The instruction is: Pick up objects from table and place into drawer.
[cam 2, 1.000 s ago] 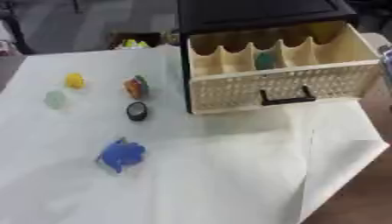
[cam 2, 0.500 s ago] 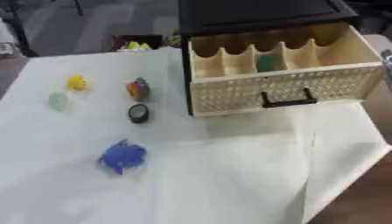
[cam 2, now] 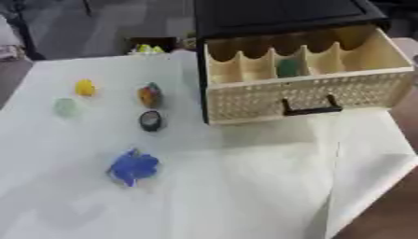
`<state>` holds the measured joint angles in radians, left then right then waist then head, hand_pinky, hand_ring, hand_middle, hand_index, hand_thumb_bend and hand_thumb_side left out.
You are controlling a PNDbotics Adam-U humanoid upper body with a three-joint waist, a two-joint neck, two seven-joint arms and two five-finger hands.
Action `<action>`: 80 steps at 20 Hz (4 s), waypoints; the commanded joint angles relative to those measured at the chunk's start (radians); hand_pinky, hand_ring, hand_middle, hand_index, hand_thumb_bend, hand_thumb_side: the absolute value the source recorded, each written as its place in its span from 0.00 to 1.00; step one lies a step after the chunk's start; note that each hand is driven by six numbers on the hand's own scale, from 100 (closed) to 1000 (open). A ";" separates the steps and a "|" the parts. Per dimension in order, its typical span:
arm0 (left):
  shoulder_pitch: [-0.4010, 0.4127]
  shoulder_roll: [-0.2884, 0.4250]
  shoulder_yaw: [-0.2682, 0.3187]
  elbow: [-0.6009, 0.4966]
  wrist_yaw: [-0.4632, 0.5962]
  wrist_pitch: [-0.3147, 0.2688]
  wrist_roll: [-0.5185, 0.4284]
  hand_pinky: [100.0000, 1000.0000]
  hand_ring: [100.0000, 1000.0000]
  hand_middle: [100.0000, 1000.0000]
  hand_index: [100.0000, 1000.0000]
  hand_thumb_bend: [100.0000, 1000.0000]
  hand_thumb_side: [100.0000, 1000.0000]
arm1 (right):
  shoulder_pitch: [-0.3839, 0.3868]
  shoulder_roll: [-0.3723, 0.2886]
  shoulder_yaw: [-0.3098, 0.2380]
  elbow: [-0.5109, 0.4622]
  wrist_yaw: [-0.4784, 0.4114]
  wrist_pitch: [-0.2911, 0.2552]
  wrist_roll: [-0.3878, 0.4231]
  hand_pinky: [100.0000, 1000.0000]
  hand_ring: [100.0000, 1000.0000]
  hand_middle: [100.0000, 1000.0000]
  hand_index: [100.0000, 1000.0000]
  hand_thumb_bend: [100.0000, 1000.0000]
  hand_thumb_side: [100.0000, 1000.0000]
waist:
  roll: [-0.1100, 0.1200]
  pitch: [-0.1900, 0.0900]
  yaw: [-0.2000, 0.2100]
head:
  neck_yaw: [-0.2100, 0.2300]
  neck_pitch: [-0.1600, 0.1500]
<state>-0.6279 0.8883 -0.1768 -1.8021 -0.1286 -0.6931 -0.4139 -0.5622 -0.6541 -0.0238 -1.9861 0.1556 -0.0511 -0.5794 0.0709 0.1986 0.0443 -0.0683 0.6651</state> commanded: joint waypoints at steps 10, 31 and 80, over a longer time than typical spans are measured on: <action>-0.031 -0.013 -0.069 0.072 -0.185 -0.214 -0.213 0.80 0.98 0.95 1.00 0.00 0.84 | -0.017 -0.004 -0.006 -0.014 -0.010 0.006 0.007 0.32 0.50 0.44 0.69 0.11 0.72 | 0.001 -0.013 -0.008 | 0.007 -0.037; -0.090 -0.124 -0.191 0.165 -0.243 -0.209 -0.243 0.76 0.93 0.90 1.00 0.00 0.69 | -0.011 0.024 -0.016 -0.014 -0.019 0.024 0.018 0.32 0.49 0.44 0.68 0.06 0.65 | 0.006 -0.026 -0.025 | 0.023 -0.045; -0.085 -0.123 -0.353 0.047 -0.510 -0.214 -0.409 0.79 0.97 0.93 1.00 0.14 0.99 | -0.014 0.052 -0.023 -0.014 -0.033 0.039 0.022 0.32 0.49 0.44 0.67 0.02 0.57 | 0.013 -0.028 -0.030 | 0.004 -0.050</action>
<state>-0.7025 0.7267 -0.5347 -1.7328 -0.6226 -0.5913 -0.5158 -0.5625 -0.5918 -0.0369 -1.9861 0.1288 -0.0150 -0.5569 0.0864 0.1894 0.0140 -0.0614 0.6287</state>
